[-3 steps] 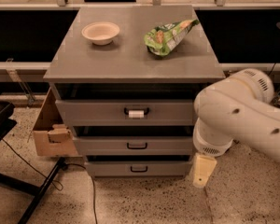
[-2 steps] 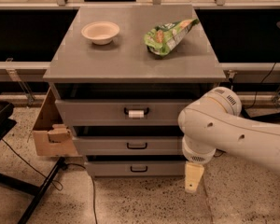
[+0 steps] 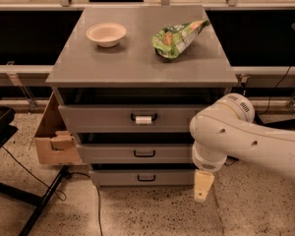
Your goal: Open middle drawer
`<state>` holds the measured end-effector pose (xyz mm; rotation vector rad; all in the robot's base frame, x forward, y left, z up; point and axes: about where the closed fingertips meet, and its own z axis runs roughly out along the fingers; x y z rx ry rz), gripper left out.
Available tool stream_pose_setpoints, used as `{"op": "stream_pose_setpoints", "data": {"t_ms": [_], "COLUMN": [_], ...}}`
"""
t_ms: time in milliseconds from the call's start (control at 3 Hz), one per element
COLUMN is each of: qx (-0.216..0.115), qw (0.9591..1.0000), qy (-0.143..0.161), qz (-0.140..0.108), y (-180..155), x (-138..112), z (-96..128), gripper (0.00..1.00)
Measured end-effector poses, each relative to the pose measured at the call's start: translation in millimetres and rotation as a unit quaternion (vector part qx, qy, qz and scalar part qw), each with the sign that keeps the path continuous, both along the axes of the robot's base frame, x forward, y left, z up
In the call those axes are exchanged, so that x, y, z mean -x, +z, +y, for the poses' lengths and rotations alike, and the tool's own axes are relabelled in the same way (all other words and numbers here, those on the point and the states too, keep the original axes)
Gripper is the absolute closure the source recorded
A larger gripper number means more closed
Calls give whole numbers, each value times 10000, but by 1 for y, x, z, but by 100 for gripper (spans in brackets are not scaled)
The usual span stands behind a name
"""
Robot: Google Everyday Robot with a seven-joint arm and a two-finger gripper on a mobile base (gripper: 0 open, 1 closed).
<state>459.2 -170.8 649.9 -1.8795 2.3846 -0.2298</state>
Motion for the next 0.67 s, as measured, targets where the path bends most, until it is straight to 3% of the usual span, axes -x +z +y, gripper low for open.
{"op": "stream_pose_setpoints", "data": {"t_ms": [667], "qx": [-230], "qw": [9979], "qy": [556], "qz": [-222], "y": [-77], "x": [-64], "z": [18], "gripper": [0]}}
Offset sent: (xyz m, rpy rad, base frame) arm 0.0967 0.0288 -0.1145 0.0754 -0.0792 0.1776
